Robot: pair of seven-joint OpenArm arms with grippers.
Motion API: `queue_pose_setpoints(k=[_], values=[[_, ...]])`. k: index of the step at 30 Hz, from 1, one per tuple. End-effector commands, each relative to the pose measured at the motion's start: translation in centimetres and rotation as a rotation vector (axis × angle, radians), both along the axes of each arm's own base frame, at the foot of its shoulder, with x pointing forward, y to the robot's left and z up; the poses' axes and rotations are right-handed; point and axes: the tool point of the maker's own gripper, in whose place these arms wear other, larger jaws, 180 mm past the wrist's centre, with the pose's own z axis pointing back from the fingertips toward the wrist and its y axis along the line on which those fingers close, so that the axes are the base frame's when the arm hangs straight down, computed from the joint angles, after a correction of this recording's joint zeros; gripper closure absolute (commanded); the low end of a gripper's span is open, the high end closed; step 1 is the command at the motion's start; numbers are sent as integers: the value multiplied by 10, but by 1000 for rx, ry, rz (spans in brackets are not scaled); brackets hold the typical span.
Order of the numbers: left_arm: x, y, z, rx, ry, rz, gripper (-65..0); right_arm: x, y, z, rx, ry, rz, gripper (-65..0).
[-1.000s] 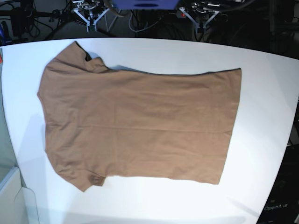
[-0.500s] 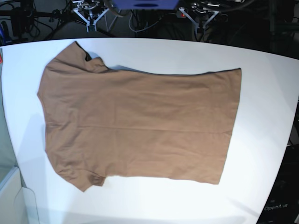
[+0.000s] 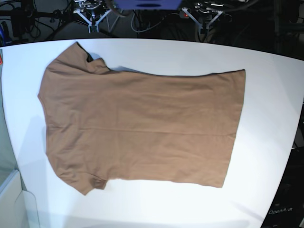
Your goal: Fold the T-shirt properly
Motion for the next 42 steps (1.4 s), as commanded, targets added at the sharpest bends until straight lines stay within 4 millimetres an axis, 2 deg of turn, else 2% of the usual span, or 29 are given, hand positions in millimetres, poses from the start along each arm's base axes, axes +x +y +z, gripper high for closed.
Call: queue_pose_setpoints(k=[1, 5, 7, 9, 15, 19, 23, 26, 27, 31, 36, 39, 42], values=[[0, 4, 2, 7, -28, 5, -6, -9, -2, 4, -4, -31, 0, 0], [9, 5, 9, 13, -146, 0, -6, -14, 0, 19, 1, -166, 17, 0], [0, 8, 12, 18, -177, -4, -6, -22, -2, 25, 1, -194, 23, 0], [-6, 22, 18, 40, -221, -14, -6, -29, -3, 30, -1, -220, 26, 0], [-17, 26, 46, 54, -426, -37, -6, -47, -7, 53, -2, -343, 41, -1], [-32, 28, 64, 61, -525, -53, -6, -61, -6, 69, 2, -410, 48, -1], [-39, 26, 91, 65, -667, -71, -8, -73, -10, 87, -2, -482, 59, -3], [-51, 25, 107, 68, -733, -80, -81, -83, -10, 97, -1, -515, 60, -3], [-61, 25, 107, 66, -713, -80, -120, -87, -10, 97, -1, -506, 60, -3], [-66, 33, 112, 97, -726, -41, -220, -90, -14, 99, -7, -504, 67, -3], [-65, 44, 129, 137, -796, 1, -229, -89, -20, 111, -20, -556, 92, -3], [-63, 43, 145, 130, -858, -8, -230, -88, -21, 131, -25, -630, 121, -3], [-53, 39, 168, 120, -945, -19, -231, -80, -20, 155, -30, -716, 151, -15]])
